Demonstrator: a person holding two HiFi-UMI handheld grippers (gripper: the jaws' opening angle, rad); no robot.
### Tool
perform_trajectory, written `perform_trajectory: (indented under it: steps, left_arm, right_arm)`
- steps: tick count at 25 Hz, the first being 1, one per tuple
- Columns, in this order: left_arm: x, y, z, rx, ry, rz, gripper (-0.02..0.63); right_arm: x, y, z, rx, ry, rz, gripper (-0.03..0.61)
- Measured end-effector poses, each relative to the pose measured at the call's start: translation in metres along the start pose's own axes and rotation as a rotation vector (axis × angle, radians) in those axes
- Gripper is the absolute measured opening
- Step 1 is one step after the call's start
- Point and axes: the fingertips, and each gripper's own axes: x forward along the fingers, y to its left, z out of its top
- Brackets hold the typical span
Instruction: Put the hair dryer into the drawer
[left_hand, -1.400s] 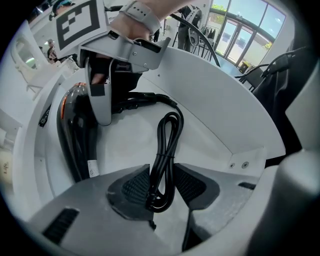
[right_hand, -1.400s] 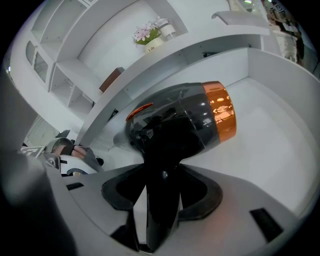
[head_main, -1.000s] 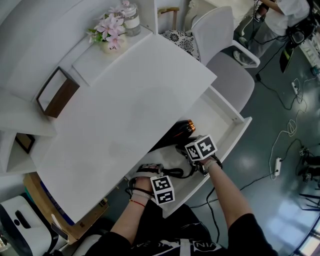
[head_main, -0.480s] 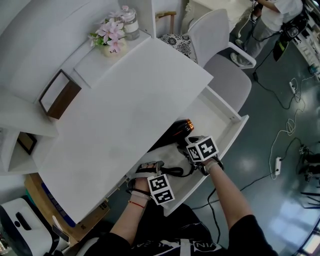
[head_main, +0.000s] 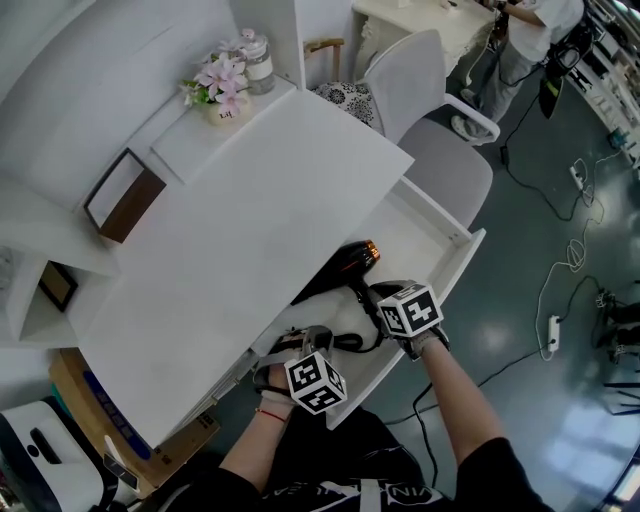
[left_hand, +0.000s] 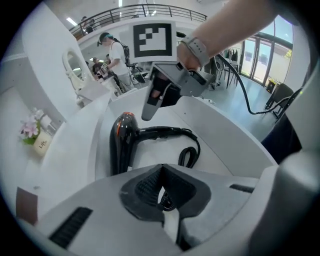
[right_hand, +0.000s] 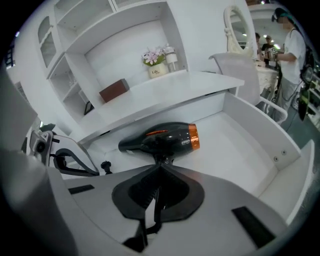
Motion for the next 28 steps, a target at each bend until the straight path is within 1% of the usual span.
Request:
perform_trajectory:
  steps: [2, 5, 8, 10, 13, 16, 18, 20, 23, 28]
  left_arm:
    - [-0.008, 0.004, 0.005, -0.029, -0.039, 0.033, 0.005]
    - [-0.022, 0.015, 0.01, -0.111, -0.112, 0.101, 0.005]
    - [-0.042, 0.029, 0.009, -0.196, -0.185, 0.182, 0.005]
    - [-0.057, 0.038, 0.008, -0.237, -0.227, 0.233, 0.003]
    - [-0.082, 0.055, 0.004, -0.315, -0.301, 0.306, 0.005]
    - [-0.111, 0.073, 0.0, -0.398, -0.406, 0.371, 0.005]
    - [-0.129, 0.082, -0.005, -0.421, -0.456, 0.418, 0.003]
    - [-0.146, 0.089, -0.01, -0.44, -0.488, 0.454, 0.003]
    - [-0.177, 0.099, -0.014, -0.494, -0.547, 0.498, 0.003]
    - [-0.212, 0.103, -0.017, -0.596, -0.672, 0.52, 0.005]
  right_arm:
    - [-0.01, 0.006, 0.001, -0.003, -0.048, 0.005, 0.003]
    - [-0.027, 0.015, 0.008, -0.045, -0.132, 0.003, 0.003]
    - [-0.048, 0.024, 0.016, -0.112, -0.227, -0.034, 0.003]
    - [-0.066, 0.025, 0.021, -0.125, -0.298, -0.068, 0.003]
    - [-0.094, 0.025, 0.028, -0.1, -0.405, -0.103, 0.003]
    - [-0.123, 0.025, 0.031, -0.058, -0.502, -0.129, 0.003]
    - [-0.142, 0.025, 0.032, -0.038, -0.551, -0.151, 0.003]
    - [-0.16, 0.026, 0.033, -0.024, -0.595, -0.172, 0.003]
    - [-0.182, 0.028, 0.032, -0.007, -0.659, -0.192, 0.003]
    - [-0.215, 0.038, 0.028, -0.005, -0.75, -0.221, 0.003]
